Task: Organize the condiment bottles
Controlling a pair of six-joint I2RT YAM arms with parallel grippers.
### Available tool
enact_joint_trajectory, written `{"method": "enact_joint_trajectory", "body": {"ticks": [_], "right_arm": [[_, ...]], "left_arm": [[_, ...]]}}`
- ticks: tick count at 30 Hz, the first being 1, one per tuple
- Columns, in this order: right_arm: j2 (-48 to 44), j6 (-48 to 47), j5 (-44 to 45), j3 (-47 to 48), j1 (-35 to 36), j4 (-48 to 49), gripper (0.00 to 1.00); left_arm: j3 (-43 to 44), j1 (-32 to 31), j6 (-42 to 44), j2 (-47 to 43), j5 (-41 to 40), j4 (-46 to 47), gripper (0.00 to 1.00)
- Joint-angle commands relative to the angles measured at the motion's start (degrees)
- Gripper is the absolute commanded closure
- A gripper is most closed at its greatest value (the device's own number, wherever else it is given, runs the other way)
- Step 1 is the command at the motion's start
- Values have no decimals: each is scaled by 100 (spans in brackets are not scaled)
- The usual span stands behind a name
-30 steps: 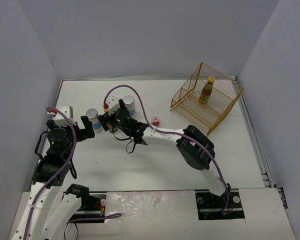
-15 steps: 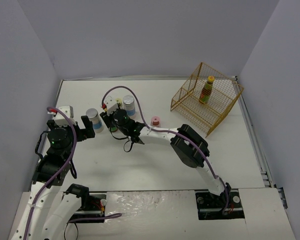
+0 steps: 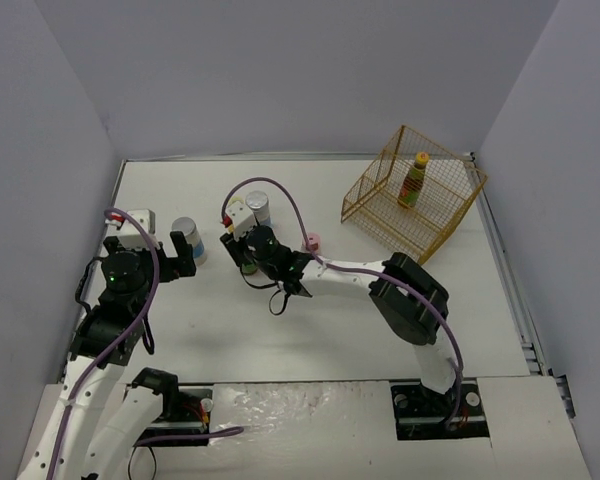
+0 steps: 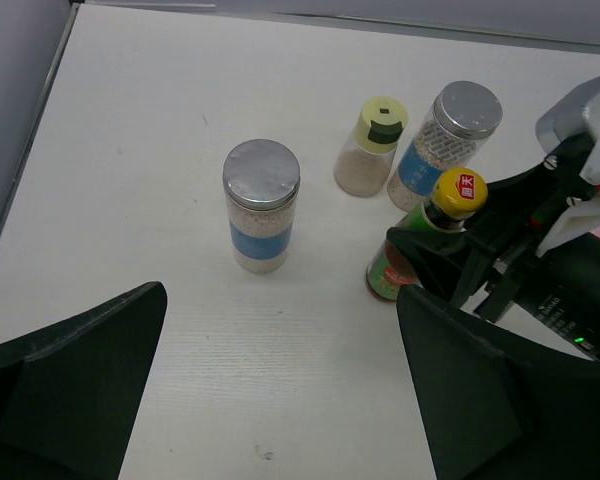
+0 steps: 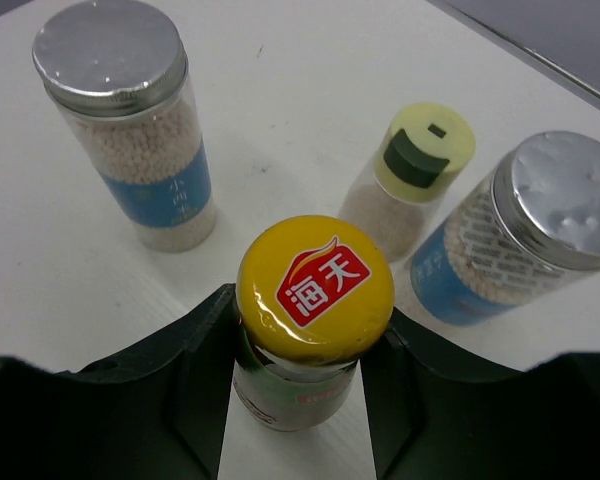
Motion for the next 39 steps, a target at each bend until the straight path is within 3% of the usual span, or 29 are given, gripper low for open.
{"method": "enact_joint_trajectory", "body": {"ticks": [1, 10, 18, 27, 39], "right_arm": [[-1634, -30, 169, -53, -3, -32, 100], [-3213, -227, 977, 470, -534, -1829, 100], [-4018, -295, 1739, 1029, -2195, -2572, 100], [-3757, 10, 1347, 1468, -4435, -2523, 100], [-2874, 242, 1091, 1954, -5460, -2075, 100]], "left_arm": [[129, -24, 91, 169, 293, 458, 3], [177, -15, 85, 341, 485, 437, 3], [209, -6, 74, 396, 450, 361, 3], [226, -15, 65, 361, 456, 329, 3], [235, -15, 71, 306, 458, 335, 3]]}}
